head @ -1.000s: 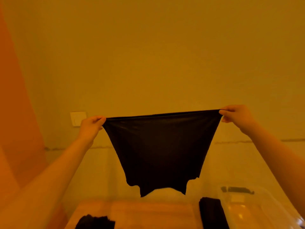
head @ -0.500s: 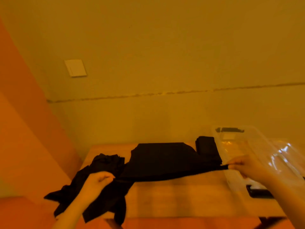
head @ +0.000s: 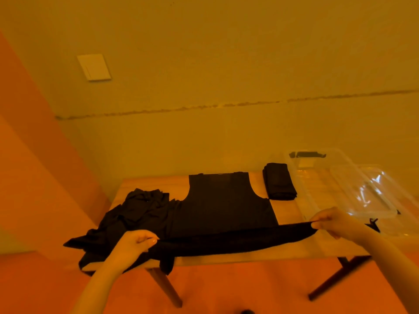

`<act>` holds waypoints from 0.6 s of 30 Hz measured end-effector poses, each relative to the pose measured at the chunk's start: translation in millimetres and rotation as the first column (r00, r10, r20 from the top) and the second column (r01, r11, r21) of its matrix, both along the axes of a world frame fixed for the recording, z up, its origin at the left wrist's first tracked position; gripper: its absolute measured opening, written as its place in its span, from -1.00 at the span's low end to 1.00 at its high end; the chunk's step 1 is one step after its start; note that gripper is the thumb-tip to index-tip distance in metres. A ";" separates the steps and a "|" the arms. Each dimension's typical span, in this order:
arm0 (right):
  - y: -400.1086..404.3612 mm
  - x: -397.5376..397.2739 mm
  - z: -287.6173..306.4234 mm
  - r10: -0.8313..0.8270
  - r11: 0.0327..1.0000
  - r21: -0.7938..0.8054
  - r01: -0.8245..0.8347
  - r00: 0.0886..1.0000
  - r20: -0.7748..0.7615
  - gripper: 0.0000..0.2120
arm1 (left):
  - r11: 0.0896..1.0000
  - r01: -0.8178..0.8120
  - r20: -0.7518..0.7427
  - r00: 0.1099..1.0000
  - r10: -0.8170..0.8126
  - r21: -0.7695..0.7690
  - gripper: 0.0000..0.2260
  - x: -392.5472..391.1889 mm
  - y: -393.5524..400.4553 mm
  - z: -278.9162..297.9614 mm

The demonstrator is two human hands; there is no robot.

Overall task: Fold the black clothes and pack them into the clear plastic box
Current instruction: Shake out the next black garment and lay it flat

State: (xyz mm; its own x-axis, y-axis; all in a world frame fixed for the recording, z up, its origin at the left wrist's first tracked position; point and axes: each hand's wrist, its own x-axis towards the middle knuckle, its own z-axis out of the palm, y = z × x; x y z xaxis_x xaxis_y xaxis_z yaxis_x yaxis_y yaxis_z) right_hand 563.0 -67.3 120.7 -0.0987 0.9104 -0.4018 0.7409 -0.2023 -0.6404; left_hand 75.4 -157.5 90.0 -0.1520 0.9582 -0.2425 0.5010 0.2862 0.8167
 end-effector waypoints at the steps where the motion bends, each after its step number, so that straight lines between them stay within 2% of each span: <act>1: 1.7 -2.9 3.0 -0.005 1.000 0.003 0.005 1.000 0.004 -0.93 | 1.000 0.031 -0.019 0.999 -0.031 -0.002 -0.83 0.2 3.0 5.3; 6: -3.7 -9.1 7.3 0.013 0.999 -0.050 -0.011 1.000 0.028 -0.93 | 0.987 0.155 -0.051 0.986 -0.158 -0.053 -0.86 -6.2 2.9 13.9; 13: -30.5 -6.5 -4.9 -0.076 0.997 -0.026 0.076 0.997 -0.004 -0.93 | 0.998 -0.064 0.096 0.993 0.062 0.015 -0.81 -4.5 -16.5 -12.7; 18: -44.9 -7.3 -12.9 -0.127 0.992 -0.001 0.127 0.992 -0.013 -0.91 | 0.995 -0.082 0.084 0.993 0.078 0.052 -0.81 3.9 -29.2 -24.5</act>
